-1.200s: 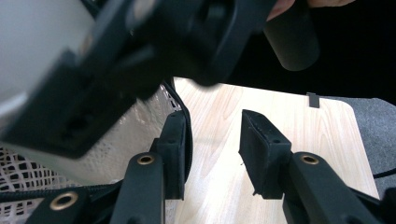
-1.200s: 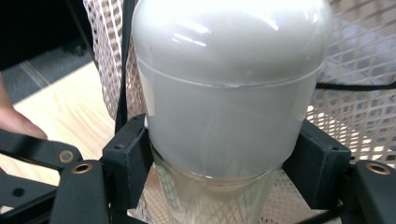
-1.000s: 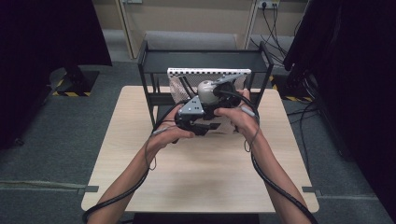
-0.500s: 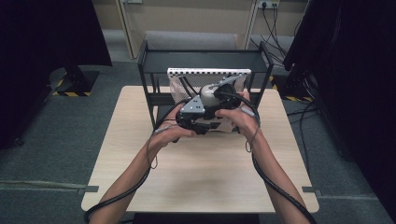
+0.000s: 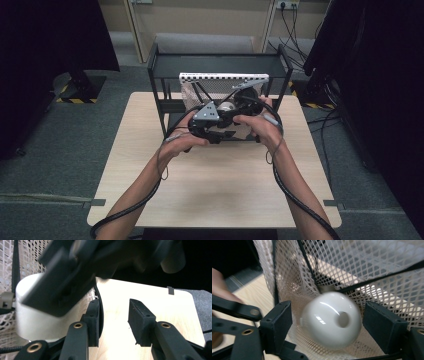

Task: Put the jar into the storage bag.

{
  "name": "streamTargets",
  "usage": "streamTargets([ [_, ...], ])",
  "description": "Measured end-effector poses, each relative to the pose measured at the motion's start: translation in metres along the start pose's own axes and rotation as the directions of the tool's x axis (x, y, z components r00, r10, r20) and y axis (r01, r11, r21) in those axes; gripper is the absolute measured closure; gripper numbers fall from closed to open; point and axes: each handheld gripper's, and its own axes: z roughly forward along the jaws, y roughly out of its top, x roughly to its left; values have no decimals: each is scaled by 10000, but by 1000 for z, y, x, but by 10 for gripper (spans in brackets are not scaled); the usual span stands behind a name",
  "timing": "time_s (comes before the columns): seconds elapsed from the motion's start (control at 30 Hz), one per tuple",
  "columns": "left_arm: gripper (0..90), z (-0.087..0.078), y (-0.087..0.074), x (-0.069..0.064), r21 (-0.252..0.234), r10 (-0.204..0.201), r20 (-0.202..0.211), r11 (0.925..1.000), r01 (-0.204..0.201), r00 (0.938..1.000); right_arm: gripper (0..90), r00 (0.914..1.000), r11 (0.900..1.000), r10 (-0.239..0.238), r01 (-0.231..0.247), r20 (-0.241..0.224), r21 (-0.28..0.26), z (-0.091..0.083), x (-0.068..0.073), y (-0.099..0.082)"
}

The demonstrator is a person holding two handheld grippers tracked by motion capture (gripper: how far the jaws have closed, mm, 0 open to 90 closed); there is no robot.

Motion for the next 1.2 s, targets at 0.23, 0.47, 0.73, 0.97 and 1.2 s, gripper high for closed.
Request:
streamTargets([
  [0.23,613,-2,1,-2,18,87,14,10000,-87,10000,172,9982,9966,336,-371,-495,-734,-15,-6,0],
  [0.47,613,-2,1,-2,20,105,36,9999,-105,9999,146,9962,9919,416,-504,-761,-1167,-35,-14,-6],
  [0.73,608,-2,2,-3,53,156,32,9999,-156,9999,107,9951,9847,183,-347,-968,-1708,-46,-11,-22],
  [0.97,608,-2,2,-4,53,174,22,9998,-174,9998,90,9935,9780,143,-374,-1131,-2051,-51,-10,-36],
  [1.2,607,-3,2,-4,21,175,29,9998,-175,9998,86,9931,9694,235,-506,-1145,-2401,-58,-13,-50],
])
